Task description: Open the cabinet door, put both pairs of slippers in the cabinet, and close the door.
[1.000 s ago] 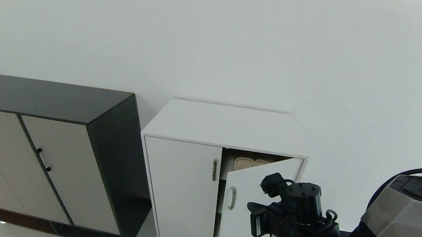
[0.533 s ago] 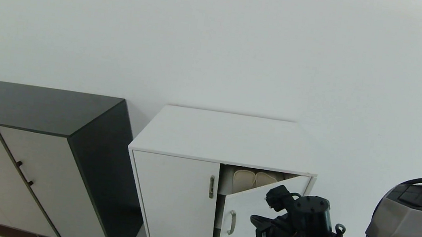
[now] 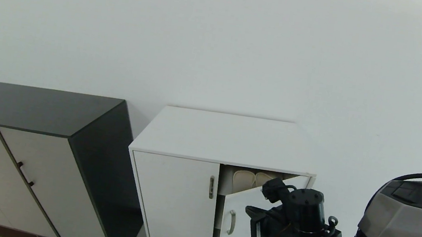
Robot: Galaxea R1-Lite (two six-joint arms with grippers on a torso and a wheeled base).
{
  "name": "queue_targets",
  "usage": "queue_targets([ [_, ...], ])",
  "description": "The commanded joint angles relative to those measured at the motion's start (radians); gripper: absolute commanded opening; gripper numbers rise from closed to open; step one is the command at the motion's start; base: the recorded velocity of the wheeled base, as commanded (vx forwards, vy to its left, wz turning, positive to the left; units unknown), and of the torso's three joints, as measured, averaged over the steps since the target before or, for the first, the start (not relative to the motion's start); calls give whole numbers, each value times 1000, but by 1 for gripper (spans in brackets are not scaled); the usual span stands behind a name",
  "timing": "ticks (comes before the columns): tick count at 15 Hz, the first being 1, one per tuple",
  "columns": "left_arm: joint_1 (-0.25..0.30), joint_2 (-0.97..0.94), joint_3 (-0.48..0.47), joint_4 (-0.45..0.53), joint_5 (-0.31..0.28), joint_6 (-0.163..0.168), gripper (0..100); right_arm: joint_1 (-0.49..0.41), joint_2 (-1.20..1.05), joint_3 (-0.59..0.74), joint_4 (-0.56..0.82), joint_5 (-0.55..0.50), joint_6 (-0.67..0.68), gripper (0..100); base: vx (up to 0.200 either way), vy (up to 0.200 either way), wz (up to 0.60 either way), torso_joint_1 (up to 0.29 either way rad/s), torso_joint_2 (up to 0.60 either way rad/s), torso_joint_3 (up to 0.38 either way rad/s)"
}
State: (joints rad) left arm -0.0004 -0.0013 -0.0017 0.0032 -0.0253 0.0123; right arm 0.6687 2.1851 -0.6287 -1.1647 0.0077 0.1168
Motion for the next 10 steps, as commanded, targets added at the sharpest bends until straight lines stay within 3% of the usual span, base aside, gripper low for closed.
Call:
queue_targets([
  [1, 0, 1, 0, 0, -1, 0, 0, -5, 42, -51, 5, 0, 1, 0, 0, 0, 0, 0, 0, 0],
  [10, 0, 1, 0, 0, -1, 1, 0, -43, 114, -172, 33, 0, 1, 0, 0, 0, 0, 0, 0, 0],
])
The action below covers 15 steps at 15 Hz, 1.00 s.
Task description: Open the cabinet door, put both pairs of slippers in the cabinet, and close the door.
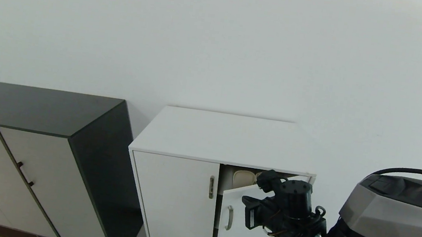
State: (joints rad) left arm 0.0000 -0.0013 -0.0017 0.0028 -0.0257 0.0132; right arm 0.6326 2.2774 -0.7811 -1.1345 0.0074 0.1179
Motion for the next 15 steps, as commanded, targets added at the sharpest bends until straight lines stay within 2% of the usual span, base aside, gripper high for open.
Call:
queue_targets([
  [1, 0, 1, 0, 0, 0, -1, 0, -13, 33, -41, 13, 0, 0, 0, 0, 0, 0, 0, 0, 0],
  [8, 0, 1, 0, 0, 0, 1, 0, -59, 99, -182, 74, 0, 0, 0, 0, 0, 0, 0, 0, 0],
  [15, 0, 1, 0, 0, -2, 1, 0, -93, 122, -245, 108, 0, 0, 0, 0, 0, 0, 0, 0, 0],
])
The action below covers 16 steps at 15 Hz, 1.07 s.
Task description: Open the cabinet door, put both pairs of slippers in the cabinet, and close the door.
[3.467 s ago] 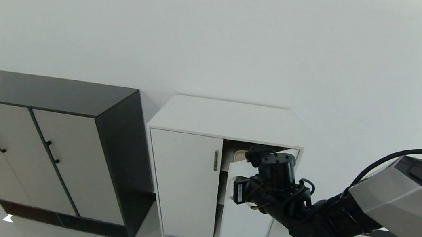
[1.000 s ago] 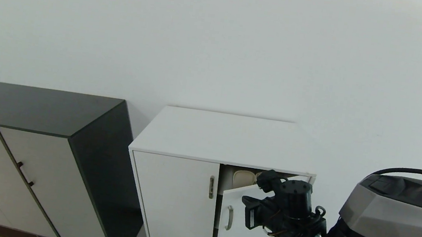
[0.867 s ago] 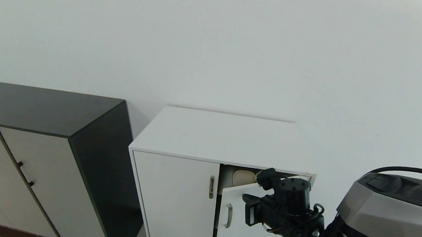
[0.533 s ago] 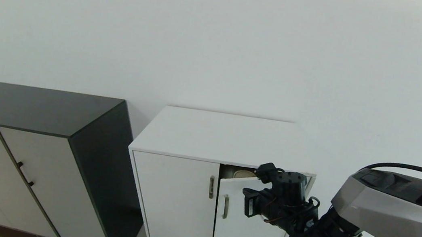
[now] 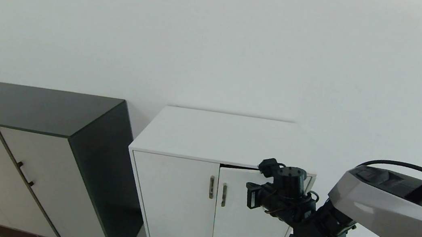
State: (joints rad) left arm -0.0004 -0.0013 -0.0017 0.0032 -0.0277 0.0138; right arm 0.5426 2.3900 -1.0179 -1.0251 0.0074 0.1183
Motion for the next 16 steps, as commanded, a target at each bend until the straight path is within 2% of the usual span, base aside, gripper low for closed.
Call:
queue_targets([
  [1, 0, 1, 0, 0, 0, 0, 0, -7, 12, -18, 0, 0, 0, 0, 0, 0, 0, 0, 0, 0],
  [16, 0, 1, 0, 0, 0, 0, 0, -35, 51, -65, 14, 0, 0, 0, 0, 0, 0, 0, 0, 0],
])
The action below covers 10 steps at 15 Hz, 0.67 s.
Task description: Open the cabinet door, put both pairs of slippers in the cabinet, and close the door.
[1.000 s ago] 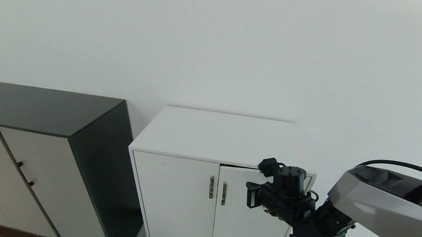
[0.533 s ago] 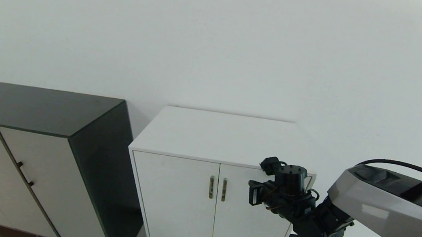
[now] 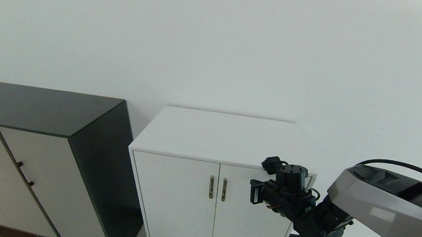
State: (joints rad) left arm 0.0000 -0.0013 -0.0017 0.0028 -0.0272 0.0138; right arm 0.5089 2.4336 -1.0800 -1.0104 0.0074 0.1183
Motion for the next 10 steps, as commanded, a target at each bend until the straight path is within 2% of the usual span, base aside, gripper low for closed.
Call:
queue_targets([
  [1, 0, 1, 0, 0, 0, 0, 0, -4, 8, -3, 0, 0, 0, 0, 0, 0, 0, 0, 0, 0],
  [10, 0, 1, 0, 0, 0, 0, 0, -12, 19, -15, 0, 0, 0, 0, 0, 0, 0, 0, 0, 0],
])
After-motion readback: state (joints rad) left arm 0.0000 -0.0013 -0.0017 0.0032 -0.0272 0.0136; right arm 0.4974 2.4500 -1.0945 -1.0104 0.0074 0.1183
